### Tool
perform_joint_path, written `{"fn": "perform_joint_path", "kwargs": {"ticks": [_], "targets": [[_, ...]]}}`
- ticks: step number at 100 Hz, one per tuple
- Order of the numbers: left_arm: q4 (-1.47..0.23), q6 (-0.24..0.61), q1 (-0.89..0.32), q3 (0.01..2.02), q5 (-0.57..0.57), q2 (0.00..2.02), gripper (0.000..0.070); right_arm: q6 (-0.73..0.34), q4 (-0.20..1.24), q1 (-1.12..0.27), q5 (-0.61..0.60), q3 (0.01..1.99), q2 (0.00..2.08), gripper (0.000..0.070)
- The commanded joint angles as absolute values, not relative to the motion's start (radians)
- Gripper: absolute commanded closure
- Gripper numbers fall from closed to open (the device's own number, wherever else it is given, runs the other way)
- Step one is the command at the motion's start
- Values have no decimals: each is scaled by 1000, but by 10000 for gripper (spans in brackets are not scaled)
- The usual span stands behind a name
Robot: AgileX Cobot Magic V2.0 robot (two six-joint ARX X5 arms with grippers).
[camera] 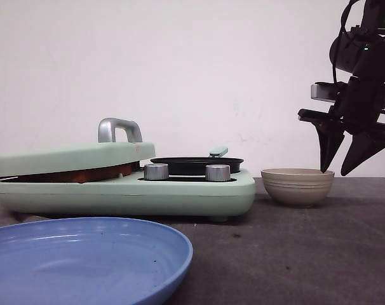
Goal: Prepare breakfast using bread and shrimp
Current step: 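Lower the right gripper to the rim of the beige shrimp bowl, then grip the bowl rim with the right gripper and lift it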
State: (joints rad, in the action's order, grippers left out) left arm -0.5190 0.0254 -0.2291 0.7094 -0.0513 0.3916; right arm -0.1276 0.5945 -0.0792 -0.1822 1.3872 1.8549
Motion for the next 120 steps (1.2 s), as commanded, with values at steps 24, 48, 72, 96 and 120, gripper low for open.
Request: {"fn": "perform_joint_path", "kwargs": {"ticks": [24, 48, 72, 96, 120], "targets": [[-509, 31, -229, 717, -47, 393, 416, -134, 582, -84, -210, 1410, 1922, 472], [-510, 31, -229, 717, -47, 393, 416, -146, 561, -84, -239, 1410, 1951, 472], [-509, 31, -229, 717, -47, 393, 416, -146, 538, -84, -239, 1410, 1956, 630], [-509, 31, -229, 717, -47, 393, 416, -146, 541, -84, -239, 1410, 1962, 698], [-509, 31, -229, 717, -47, 393, 416, -151, 524, -84, -246, 1410, 1963, 698]]}}
